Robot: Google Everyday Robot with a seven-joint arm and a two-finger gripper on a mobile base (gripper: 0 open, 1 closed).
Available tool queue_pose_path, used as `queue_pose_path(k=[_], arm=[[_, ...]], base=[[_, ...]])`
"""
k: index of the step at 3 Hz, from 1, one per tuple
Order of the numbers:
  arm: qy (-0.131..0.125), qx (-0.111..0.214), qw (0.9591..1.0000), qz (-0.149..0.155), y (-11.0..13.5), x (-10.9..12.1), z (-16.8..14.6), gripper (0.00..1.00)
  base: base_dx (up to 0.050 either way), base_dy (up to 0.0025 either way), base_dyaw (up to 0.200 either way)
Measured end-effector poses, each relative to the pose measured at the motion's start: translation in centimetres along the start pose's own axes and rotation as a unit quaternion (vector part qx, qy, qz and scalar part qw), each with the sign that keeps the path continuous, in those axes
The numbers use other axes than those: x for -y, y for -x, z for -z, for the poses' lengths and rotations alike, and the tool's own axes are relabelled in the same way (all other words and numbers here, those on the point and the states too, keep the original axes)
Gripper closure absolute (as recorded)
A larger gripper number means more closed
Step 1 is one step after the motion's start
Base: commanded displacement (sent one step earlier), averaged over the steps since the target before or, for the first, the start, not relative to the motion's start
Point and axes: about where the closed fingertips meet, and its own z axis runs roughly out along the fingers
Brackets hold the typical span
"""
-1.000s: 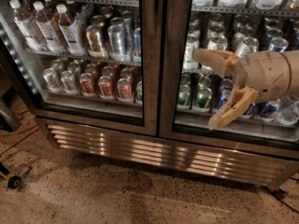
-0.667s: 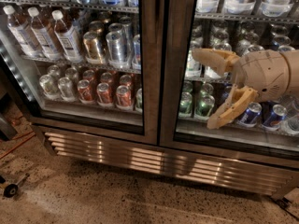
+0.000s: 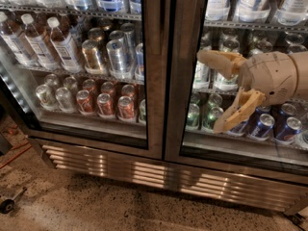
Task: Open right fridge door
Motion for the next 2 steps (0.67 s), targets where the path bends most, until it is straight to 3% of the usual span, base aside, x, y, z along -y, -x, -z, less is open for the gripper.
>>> queue_pose_path(k=[1,2], arm=[[-0.014,-0.013,0.9998,0.01,3.51,0.62,0.11,0.0],[-0.018,-0.009,0.9997,0.011,3.57,0.63,-0.02,0.0]], base=[[0.0,0.0,0.0],[0.0,0.0,0.0]])
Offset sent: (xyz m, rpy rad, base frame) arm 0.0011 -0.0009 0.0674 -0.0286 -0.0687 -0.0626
